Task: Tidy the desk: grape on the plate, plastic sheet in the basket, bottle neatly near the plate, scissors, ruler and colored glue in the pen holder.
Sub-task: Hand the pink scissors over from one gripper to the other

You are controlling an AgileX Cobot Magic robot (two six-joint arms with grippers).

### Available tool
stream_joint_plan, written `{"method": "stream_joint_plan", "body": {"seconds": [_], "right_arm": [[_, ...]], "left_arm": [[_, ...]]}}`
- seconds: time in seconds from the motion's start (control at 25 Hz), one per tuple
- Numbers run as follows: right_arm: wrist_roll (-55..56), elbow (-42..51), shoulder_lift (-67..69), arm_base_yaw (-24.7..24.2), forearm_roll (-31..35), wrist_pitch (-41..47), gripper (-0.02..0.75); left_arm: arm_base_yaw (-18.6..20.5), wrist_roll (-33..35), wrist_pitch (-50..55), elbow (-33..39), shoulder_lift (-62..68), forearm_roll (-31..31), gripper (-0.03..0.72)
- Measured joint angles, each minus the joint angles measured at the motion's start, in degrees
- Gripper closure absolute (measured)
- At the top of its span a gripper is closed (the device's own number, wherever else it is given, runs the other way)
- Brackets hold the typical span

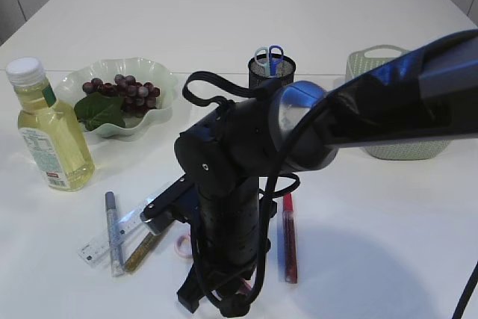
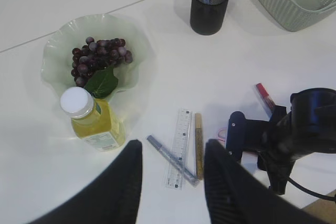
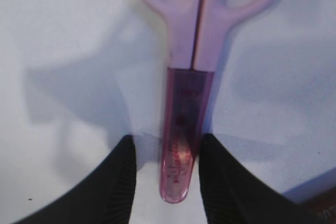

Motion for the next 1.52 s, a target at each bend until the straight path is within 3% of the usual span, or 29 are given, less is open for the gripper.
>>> {"method": "stream_joint_plan", "body": {"seconds": [0.44,0.72,0.88,1.52], "right_arm": [[0.0,-0.59,0.69,0.0,0.03,0.38,0.411],[0.0,-0.59,0.69,0.0,0.15,0.37,0.547],[0.0,-0.59,0.69,0.3,0.25,0.37,0.573],[0.1,-0.59,0.57,0.23,1.19,1.66,0.58]], "left_arm": [[0.0,0.0,0.0,0.0,0.0,0.0,0.398],[0.0,0.0,0.0,0.0,0.0,0.0,0.398],[0.0,0.0,0.0,0.0,0.0,0.0,0.398],[0.0,0.0,0.0,0.0,0.0,0.0,0.398]]}}
